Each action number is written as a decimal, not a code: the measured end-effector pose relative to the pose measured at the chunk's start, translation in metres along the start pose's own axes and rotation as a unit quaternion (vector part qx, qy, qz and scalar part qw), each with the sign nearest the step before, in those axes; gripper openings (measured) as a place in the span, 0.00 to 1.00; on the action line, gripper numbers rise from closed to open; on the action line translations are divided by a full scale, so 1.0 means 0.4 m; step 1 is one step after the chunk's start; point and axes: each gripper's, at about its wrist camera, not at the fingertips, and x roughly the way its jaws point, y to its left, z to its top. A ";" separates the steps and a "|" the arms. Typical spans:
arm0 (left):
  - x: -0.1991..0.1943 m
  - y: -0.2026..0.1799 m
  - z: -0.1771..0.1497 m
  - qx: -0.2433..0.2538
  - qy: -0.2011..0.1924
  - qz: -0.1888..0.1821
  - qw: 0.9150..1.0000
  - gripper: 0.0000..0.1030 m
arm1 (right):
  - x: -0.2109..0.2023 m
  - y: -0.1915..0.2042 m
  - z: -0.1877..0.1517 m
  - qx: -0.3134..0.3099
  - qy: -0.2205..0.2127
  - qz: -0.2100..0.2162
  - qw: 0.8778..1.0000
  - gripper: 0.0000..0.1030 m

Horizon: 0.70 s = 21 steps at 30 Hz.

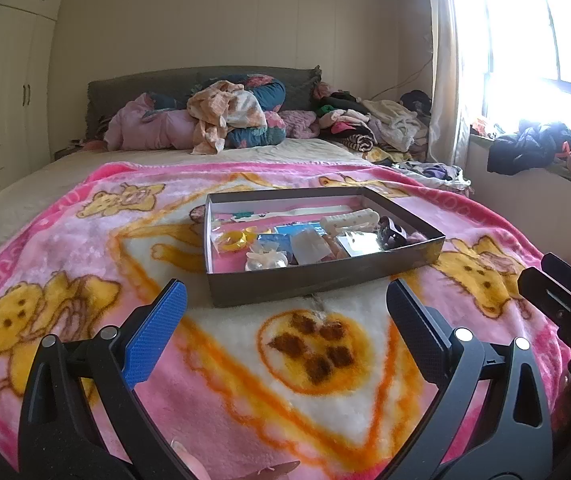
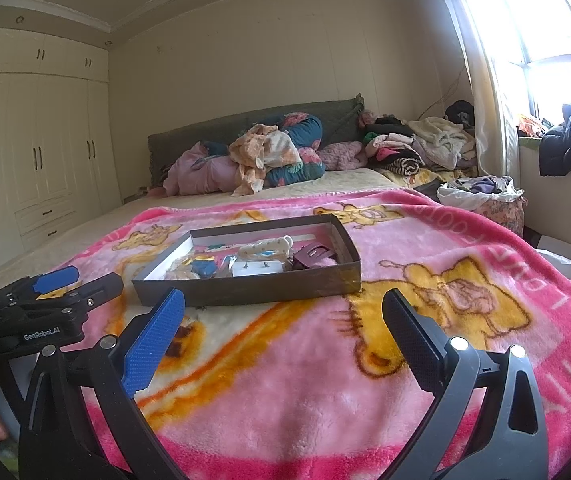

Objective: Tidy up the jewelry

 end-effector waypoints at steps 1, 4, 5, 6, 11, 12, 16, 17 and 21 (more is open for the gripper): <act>0.001 -0.004 -0.004 0.002 0.001 0.002 1.000 0.89 | 0.000 0.000 0.000 0.000 0.000 0.001 1.000 0.94; 0.004 -0.011 -0.013 0.007 0.005 0.005 1.000 0.89 | 0.001 0.000 0.000 0.001 0.001 0.001 1.000 0.94; 0.006 -0.012 -0.015 0.008 0.007 0.006 1.000 0.89 | 0.000 0.000 -0.001 0.001 0.001 0.000 1.000 0.94; 0.008 -0.015 -0.017 0.008 0.010 0.007 1.000 0.89 | 0.002 -0.001 -0.001 0.001 0.002 0.000 1.000 0.94; 0.013 -0.005 -0.015 0.006 0.017 0.008 1.000 0.89 | 0.000 -0.004 0.001 0.002 0.002 0.002 1.000 0.94; 0.015 -0.003 -0.014 0.004 0.019 0.009 1.000 0.89 | 0.000 -0.004 0.001 0.002 0.001 0.001 1.000 0.94; 0.020 0.010 -0.010 -0.004 0.023 0.009 1.000 0.89 | 0.003 -0.010 0.002 0.005 0.009 0.002 1.000 0.94; 0.024 0.017 -0.008 -0.008 0.026 0.010 1.000 0.89 | 0.006 -0.015 0.006 0.008 0.016 0.005 1.000 0.94; 0.067 0.074 0.012 -0.035 0.046 0.024 0.998 0.89 | 0.052 -0.075 0.040 0.034 0.074 0.002 0.997 0.94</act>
